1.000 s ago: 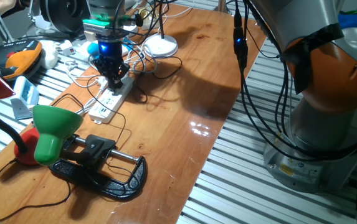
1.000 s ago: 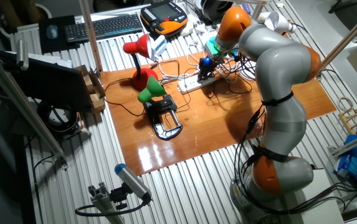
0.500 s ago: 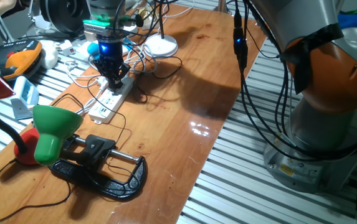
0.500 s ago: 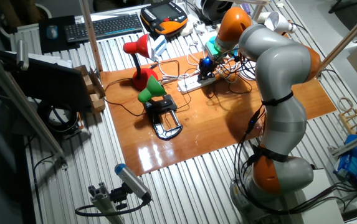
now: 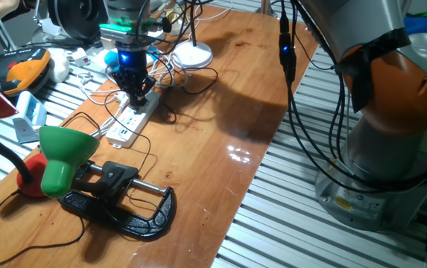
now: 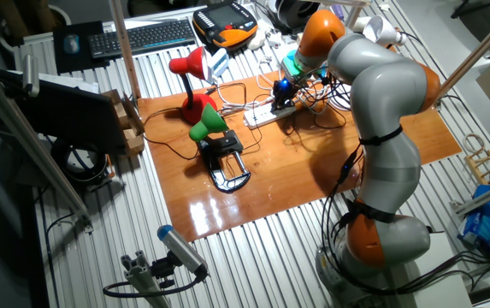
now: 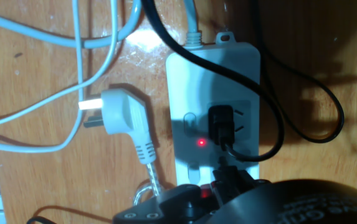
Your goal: Plug in the power cord of the desk lamp, turn on the socket, and light up the desk lamp
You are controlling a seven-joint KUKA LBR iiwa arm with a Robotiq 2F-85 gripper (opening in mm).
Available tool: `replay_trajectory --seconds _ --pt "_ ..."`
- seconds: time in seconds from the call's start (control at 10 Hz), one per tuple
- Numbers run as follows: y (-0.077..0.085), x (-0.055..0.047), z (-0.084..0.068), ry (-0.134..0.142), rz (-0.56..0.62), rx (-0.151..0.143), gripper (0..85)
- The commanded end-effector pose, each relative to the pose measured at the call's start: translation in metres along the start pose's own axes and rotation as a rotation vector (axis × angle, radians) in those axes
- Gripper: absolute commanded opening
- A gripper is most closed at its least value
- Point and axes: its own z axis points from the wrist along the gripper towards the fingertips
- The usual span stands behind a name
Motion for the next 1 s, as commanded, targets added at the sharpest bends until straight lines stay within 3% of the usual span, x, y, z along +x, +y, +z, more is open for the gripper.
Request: replay_trajectory --seconds 0.0,0.9 --pt "0.0001 0.0001 0.0001 -0.002 -0.002 0.000 0.0" --pt "0.0009 0.0001 0.0023 0.000 0.000 0.004 0.0"
